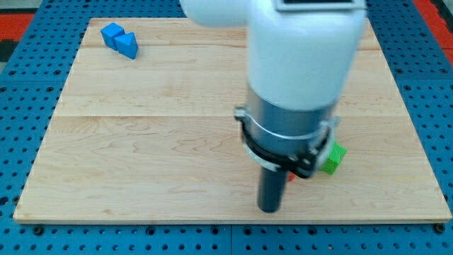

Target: Move the green blocks to the bottom of the yellow blocks

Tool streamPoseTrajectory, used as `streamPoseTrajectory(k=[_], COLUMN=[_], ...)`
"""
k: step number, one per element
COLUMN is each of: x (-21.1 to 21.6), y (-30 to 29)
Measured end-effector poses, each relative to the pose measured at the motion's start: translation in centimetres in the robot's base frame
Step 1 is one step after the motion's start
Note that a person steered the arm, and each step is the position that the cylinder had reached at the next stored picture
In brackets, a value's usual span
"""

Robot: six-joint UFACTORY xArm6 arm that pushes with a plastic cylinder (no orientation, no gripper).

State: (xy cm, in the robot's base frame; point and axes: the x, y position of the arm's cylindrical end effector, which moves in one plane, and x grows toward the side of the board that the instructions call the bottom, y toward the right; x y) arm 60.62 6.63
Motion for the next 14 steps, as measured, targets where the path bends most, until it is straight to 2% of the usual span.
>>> streamPoseTrajectory(k=[1, 2, 5, 7, 12, 14], x=[0.2, -0.7, -6.6, -14.0, -17.4, -17.4], y=[6.9, 8.4, 8.9, 5.6, 5.1, 5.1])
